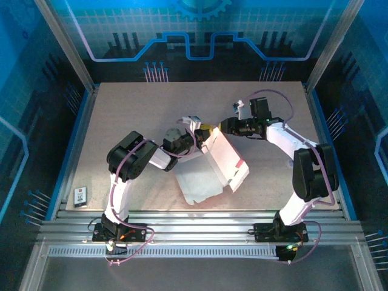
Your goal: Fold the paper box
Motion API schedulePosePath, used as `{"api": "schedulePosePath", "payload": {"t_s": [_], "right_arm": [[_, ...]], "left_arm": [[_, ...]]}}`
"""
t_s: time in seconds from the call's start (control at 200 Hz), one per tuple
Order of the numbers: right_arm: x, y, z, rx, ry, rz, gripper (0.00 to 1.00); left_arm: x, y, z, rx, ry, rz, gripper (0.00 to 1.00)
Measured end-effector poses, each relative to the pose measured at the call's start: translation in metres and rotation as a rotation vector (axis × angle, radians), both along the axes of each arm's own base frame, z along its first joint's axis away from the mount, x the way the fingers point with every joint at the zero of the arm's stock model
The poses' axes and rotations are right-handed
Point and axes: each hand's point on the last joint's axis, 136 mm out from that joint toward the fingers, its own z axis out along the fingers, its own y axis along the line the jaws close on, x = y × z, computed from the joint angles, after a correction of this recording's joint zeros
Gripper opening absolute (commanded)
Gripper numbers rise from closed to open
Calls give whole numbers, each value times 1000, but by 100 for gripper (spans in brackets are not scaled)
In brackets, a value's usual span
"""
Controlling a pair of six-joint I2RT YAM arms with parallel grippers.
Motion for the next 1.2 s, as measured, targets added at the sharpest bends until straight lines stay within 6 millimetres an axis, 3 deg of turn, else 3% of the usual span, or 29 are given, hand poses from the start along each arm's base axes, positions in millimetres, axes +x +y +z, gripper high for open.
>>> {"api": "schedulePosePath", "payload": {"t_s": [0.405,0.6,0.75,0.976,1.196], "right_arm": [[-16,7,11,90,74,36,47],[-20,0,17,-10,53,80,46],[-27,-13,5,-137,61,94,44],[-38,-29,-12,-331,71,112,32],[-45,-26,-20,-546,5,169,18]], "left_arm": [[-11,-4,-4,24,-13,-16,0],[-12,-5,-3,24,-14,-19,0],[-12,-5,-3,24,-14,-19,0],[-12,-5,-3,24,-14,-19,0],[-12,-5,-5,26,-8,-23,0]]}}
